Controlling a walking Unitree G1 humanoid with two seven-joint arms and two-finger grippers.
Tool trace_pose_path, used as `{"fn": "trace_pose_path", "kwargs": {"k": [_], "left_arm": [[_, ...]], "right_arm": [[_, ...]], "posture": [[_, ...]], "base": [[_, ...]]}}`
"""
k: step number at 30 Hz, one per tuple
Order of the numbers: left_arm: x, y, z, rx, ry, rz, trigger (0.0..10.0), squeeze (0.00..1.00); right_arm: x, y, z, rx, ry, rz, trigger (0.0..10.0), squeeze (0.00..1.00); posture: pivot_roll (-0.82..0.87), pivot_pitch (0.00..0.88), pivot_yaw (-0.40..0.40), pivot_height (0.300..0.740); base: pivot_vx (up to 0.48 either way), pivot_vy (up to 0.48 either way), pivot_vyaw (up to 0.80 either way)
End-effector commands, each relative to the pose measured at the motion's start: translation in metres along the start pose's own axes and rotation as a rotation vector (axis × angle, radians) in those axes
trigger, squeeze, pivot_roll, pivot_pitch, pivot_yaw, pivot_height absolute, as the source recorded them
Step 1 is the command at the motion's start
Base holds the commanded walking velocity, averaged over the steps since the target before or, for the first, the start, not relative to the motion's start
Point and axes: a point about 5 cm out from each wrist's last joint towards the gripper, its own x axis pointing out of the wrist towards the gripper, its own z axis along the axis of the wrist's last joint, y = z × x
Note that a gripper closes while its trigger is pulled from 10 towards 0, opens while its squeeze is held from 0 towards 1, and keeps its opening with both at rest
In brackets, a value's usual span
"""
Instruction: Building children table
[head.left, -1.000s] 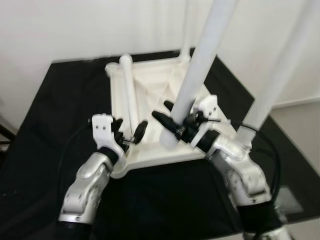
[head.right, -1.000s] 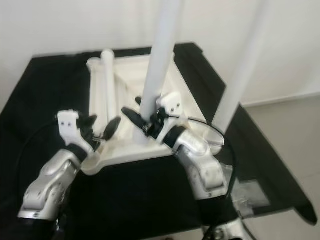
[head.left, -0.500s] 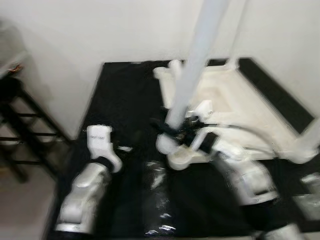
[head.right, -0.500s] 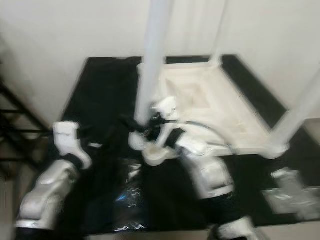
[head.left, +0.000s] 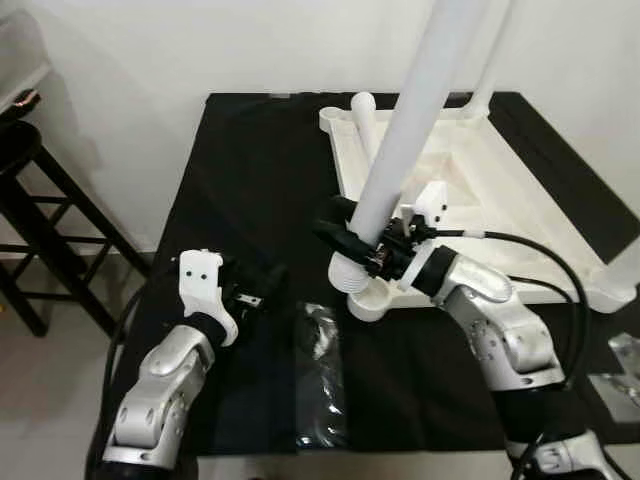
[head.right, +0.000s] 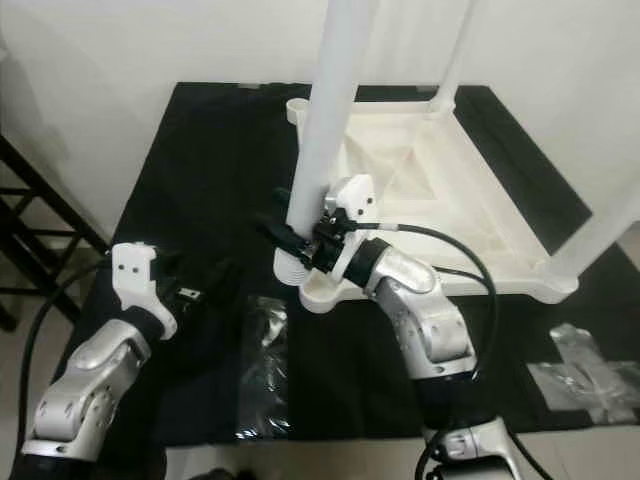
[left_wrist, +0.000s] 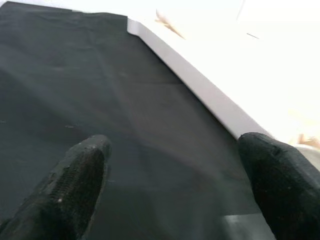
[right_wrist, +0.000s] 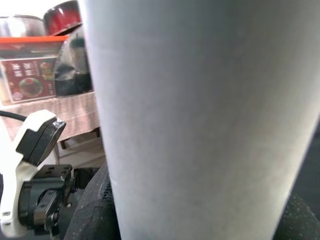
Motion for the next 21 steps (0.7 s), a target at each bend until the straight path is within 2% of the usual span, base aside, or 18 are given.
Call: {"fn": "trace_pose_path", "kwargs": {"k": [1,11,21], "left_arm": [[0.0,0.0,-0.002,-0.003,0.009,0.006,10.0,0.0],[-0.002,0.0,-0.002,0.002,0.009,0.024,10.0,0.0],[-0.004,0.002,-0.002,0.007,0.005,0.042,10.0,0.0]], "right_arm": [[0.003,0.002,0.003,-0.011,-0.005,0.023,10.0,0.0],[0.013,0.002,0.006,-0.034,-0.002,0.042,10.0,0.0],[0.022,-0.006,0.013,-0.042,-0.013,0.06,10.0,0.0]], "posture": [[-0.01,0.124,0.012,0.74],[0.0,0.129,0.003,0.74],[0.0,0.142,-0.003,0.74]], "base": [[0.0,0.0,0.0],[0.0,0.0,0.0],[0.0,0.0,0.76]]}}
